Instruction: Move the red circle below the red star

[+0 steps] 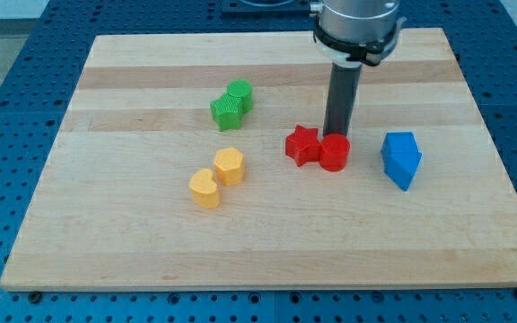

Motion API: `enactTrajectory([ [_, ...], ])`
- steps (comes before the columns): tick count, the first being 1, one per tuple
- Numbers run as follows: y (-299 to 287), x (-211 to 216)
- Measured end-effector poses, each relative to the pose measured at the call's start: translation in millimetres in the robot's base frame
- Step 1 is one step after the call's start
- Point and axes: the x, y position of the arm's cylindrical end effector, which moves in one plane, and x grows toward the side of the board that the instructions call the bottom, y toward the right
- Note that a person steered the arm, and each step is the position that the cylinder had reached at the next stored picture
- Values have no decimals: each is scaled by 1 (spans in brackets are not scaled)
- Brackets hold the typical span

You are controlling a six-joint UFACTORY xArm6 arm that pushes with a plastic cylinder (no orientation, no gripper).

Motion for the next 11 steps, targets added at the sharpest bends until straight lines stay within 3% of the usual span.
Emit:
enactTrajectory([
  [2, 31, 19],
  [5, -21, 11],
  [11, -82, 71],
])
